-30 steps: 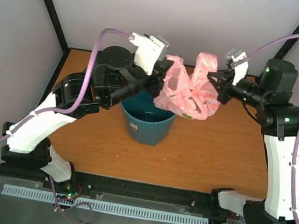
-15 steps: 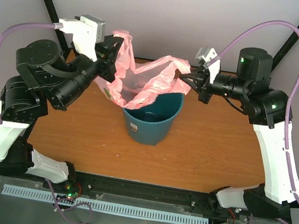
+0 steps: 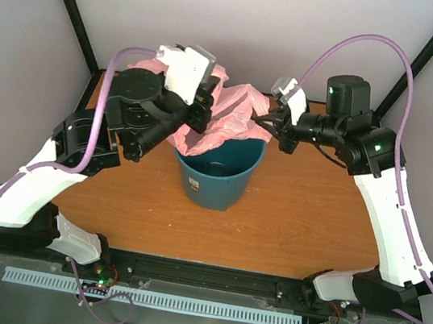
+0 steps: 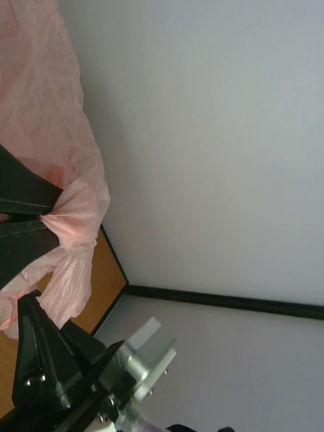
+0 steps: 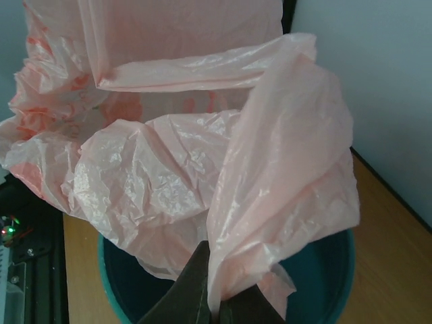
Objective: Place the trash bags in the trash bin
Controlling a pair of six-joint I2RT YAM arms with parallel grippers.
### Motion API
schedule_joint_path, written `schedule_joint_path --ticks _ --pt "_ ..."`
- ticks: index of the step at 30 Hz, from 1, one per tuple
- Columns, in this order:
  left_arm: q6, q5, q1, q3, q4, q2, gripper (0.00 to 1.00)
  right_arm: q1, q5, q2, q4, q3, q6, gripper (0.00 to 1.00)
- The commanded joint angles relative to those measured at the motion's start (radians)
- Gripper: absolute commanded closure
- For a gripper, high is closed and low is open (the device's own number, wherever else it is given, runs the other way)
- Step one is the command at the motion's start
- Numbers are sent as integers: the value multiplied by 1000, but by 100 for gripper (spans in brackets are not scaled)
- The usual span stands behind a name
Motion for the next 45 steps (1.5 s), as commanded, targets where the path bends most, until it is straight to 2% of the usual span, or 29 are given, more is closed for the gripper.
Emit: schedule_joint_path --ticks 1,6,9,17,23,25,26,31,33,36,38,41,45 --pt "-25 143 6 29 28 17 99 -11 105 -85 3 -73 33 97" --pt "-40 314 6 42 8 54 99 -64 125 -176 -8 -166 49 97" --pt "-56 362 6 38 23 64 99 -102 127 -216 -13 -202 51 97" --pt "-63 395 6 33 27 78 99 -140 107 -254 -47 -230 51 97" --pt "-50 328 6 18 18 78 99 -154 97 -244 -40 -257 55 97" --pt "-45 308 6 23 -4 66 90 -158 99 -243 -41 -251 57 97" --pt "-45 299 6 19 -11 53 82 -161 100 -243 -42 -245 56 97" --pt "-17 299 6 -51 -21 -51 31 -172 119 -238 -40 -228 51 97" --pt "2 328 6 -61 -34 -94 16 -181 122 -230 -36 -227 54 97" --pt "4 352 6 -98 -25 -173 10 -198 108 -217 -33 -225 62 97" --pt "-9 314 6 -139 -3 -232 9 -205 101 -211 -27 -225 68 97" --pt "-52 61 6 -167 -27 -280 9 -215 93 -204 -18 -218 74 97" --pt "-105 -216 8 -176 -134 -252 12 -217 73 -196 -17 -206 84 97"
